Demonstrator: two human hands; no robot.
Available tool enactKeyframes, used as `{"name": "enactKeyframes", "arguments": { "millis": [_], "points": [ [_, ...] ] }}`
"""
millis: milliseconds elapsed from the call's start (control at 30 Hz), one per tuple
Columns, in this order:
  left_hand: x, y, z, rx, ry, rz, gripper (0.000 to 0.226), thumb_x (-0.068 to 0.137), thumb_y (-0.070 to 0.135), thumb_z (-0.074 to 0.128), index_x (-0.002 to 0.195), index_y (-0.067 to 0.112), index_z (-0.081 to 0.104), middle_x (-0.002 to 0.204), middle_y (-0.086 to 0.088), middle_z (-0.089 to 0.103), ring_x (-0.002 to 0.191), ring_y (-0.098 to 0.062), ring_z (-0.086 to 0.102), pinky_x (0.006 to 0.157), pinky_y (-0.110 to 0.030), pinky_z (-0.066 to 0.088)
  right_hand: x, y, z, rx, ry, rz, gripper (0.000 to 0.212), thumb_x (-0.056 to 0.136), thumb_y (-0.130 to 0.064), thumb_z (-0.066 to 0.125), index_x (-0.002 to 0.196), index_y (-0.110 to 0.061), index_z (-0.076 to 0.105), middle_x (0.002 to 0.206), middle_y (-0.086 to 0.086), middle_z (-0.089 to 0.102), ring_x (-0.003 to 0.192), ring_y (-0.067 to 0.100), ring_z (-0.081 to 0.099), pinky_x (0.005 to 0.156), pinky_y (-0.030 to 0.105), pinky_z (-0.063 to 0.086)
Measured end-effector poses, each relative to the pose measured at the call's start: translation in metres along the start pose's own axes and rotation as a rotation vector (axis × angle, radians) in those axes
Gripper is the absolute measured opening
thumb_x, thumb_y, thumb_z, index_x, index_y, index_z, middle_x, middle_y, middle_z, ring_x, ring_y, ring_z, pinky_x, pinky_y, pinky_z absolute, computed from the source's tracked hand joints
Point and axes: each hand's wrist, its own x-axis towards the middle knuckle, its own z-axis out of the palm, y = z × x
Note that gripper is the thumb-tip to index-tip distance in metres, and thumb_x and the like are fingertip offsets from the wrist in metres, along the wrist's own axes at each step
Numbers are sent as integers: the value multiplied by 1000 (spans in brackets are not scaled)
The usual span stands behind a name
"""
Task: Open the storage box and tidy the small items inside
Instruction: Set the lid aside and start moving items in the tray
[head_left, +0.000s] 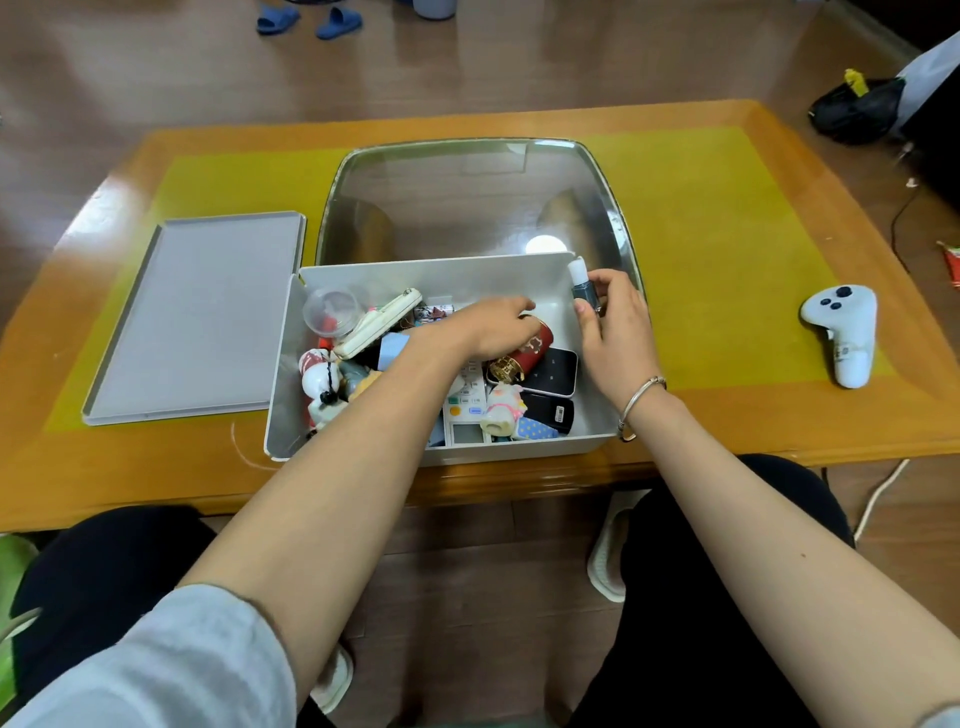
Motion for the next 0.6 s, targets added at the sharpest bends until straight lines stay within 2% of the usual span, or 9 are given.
{"name": "enactKeyframes", "arguments": {
  "millis": [67,133,200,300,400,467,600],
  "points": [
    [1,-3,3,-20,-94,-20,60,94,51,41,146,22,33,146,-7,43,127,-27,43,95,-32,34,0,0,0,0,-4,-2,28,94,-13,50,121,-5,49,115,11,56,109,26,47,84,19,30],
    [-1,-7,3,13,-136,-13,82,79,73,51,142,24,36,140,-3,47,121,-24,47,96,-36,38,0,0,0,-1,0,-2,28,94,-13,50,121,-5,49,116,11,56,109,26,47,83,17,29],
    [0,-10,2,131,-115,-11,93,66,81,58,138,24,40,135,-2,46,121,-24,44,100,-42,38,0,-1,0,-5,2,2,28,94,-14,50,121,-6,49,116,10,56,110,25,47,81,15,28],
    [4,-11,5,294,-83,-7,91,58,87,53,125,27,48,118,-3,44,112,-25,40,89,-42,32,0,-1,1,-2,-3,6,28,94,-14,51,121,-7,48,116,9,56,110,23,46,83,16,29],
    [3,-11,12,315,-106,2,80,62,79,56,123,29,46,106,-2,41,101,-22,37,84,-42,32,0,-1,0,-6,-7,15,28,94,-15,50,121,-8,48,116,8,56,109,21,46,84,21,34],
    [-1,-13,15,307,-70,33,67,68,63,62,123,30,44,101,-1,43,100,-24,45,81,-39,32,0,-1,0,-3,-9,13,28,94,-15,50,121,-8,48,115,8,56,108,22,47,84,22,35],
    [-14,-17,9,295,-25,117,54,76,38,65,124,33,44,109,-5,49,102,-28,51,90,-42,38,-1,-1,0,-1,-12,14,28,94,-15,50,121,-8,48,114,8,56,107,21,46,82,19,32]
  ]
}}
